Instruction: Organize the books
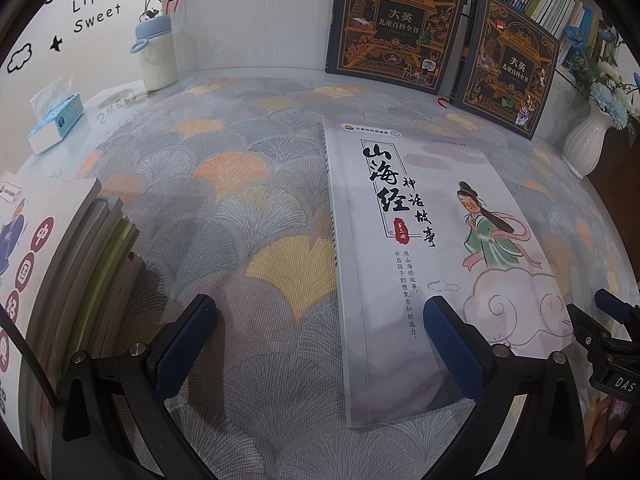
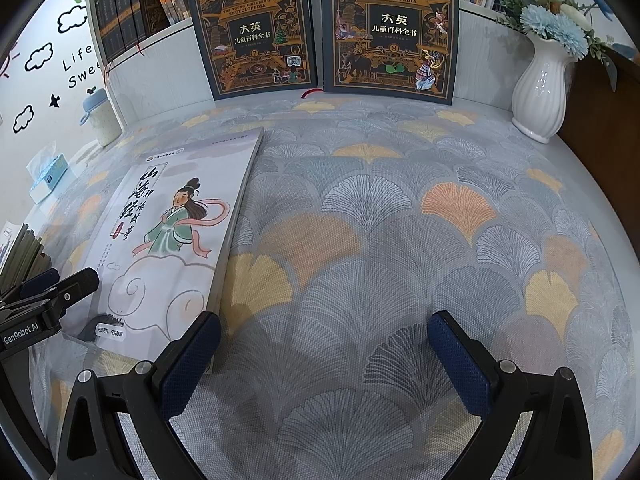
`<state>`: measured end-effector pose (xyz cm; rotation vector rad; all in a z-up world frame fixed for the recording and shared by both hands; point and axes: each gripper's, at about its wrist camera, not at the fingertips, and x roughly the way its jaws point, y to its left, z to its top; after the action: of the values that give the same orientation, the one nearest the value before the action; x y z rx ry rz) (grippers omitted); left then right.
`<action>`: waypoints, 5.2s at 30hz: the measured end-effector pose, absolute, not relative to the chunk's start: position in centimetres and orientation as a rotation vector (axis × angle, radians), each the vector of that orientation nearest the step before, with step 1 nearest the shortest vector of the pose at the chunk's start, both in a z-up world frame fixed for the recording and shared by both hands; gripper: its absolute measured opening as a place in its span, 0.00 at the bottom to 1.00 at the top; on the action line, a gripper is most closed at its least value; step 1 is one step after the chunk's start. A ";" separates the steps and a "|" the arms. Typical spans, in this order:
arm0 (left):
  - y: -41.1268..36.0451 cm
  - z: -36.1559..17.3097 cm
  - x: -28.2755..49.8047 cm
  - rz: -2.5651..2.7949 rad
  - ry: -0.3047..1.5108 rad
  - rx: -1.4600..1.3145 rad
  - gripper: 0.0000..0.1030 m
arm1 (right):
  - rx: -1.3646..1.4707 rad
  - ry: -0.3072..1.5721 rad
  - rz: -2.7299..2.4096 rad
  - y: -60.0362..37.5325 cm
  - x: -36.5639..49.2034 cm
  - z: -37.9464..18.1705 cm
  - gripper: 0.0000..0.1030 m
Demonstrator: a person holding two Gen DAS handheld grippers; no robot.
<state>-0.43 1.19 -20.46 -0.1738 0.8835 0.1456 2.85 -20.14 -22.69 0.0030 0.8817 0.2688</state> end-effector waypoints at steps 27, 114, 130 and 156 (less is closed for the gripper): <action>1.2 -20.5 -0.4 0.146 0.882 -0.174 1.00 | 0.004 0.881 0.267 -20.1 2.8 -22.7 1.00; 3.7 -19.8 4.3 -0.165 0.963 -0.624 0.68 | 0.631 1.151 0.842 -17.9 13.9 -25.2 0.11; 0.9 -19.8 3.8 0.086 0.931 -0.275 0.50 | 0.573 1.092 0.833 -16.9 12.4 -24.4 0.13; 1.5 -12.6 -0.6 -0.200 0.897 -0.504 0.51 | 0.438 0.979 0.850 -18.5 4.5 -15.9 0.13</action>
<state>-0.63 1.45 -12.57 -0.5043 0.8971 -0.1999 4.49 -18.49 -15.85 0.4380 0.9786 0.8504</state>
